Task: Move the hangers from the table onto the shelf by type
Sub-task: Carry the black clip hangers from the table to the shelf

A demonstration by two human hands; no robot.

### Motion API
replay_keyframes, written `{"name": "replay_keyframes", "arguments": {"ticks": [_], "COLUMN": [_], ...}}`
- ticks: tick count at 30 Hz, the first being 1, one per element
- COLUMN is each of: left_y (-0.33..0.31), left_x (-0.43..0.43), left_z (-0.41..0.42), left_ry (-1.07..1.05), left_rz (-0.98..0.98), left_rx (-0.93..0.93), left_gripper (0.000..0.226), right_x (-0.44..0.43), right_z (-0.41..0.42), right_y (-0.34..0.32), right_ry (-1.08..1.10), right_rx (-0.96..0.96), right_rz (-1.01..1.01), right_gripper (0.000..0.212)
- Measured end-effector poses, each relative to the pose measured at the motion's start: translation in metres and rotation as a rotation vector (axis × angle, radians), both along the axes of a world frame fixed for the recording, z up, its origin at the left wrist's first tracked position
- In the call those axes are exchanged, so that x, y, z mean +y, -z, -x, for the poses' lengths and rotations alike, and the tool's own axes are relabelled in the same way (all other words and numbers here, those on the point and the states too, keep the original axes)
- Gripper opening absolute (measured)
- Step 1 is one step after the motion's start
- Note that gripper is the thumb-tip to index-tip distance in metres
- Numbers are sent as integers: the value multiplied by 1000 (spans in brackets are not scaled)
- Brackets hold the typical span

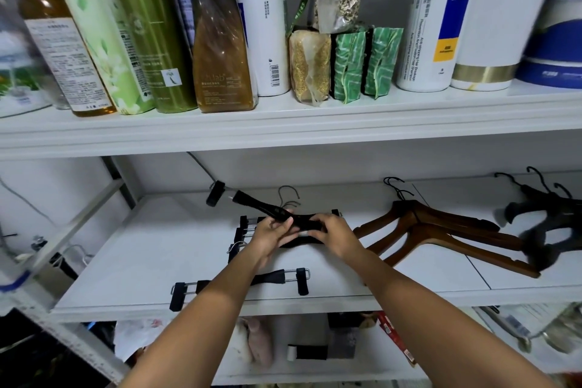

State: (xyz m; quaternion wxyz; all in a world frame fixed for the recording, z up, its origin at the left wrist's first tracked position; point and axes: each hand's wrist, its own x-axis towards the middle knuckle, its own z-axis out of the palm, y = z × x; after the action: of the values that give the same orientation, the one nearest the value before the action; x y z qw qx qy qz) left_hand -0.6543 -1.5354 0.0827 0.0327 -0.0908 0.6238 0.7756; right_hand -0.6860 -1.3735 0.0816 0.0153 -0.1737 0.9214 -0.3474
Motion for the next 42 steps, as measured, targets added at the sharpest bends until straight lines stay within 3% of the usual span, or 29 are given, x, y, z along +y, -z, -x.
{"name": "replay_keyframes", "arguments": {"ticks": [6, 8, 12, 16, 21, 27, 31, 36, 42], "left_y": [21, 28, 29, 34, 49, 53, 60, 64, 65], "left_x": [-29, -42, -66, -76, -80, -88, -95, -98, -96], "left_z": [-21, -26, -22, 1, 23, 36, 32, 31, 29], "left_ry": [-57, -122, -119, 84, 214, 250, 389, 406, 420], "left_rz": [401, 613, 1284, 1619, 1714, 1829, 1861, 1861, 1835], "left_rx": [-189, -111, 115, 235, 163, 184, 162, 170, 159], "left_gripper": [26, 25, 20, 43, 54, 47, 42, 42, 46], "right_x": [12, 16, 20, 16, 13, 19, 17, 8, -3], "right_z": [13, 16, 21, 25, 32, 41, 42, 33, 24], "right_y": [14, 21, 33, 43, 51, 56, 62, 69, 69], "right_ry": [44, 71, 72, 43, -38, -126, -147, -109, -58], "right_rx": [5, -8, -38, -84, -70, -25, 78, 191, 245], "right_rz": [-130, -159, -264, -283, -273, -270, -433, -642, -680], "right_gripper": [38, 36, 34, 31, 35, 34, 39, 42, 48]}}
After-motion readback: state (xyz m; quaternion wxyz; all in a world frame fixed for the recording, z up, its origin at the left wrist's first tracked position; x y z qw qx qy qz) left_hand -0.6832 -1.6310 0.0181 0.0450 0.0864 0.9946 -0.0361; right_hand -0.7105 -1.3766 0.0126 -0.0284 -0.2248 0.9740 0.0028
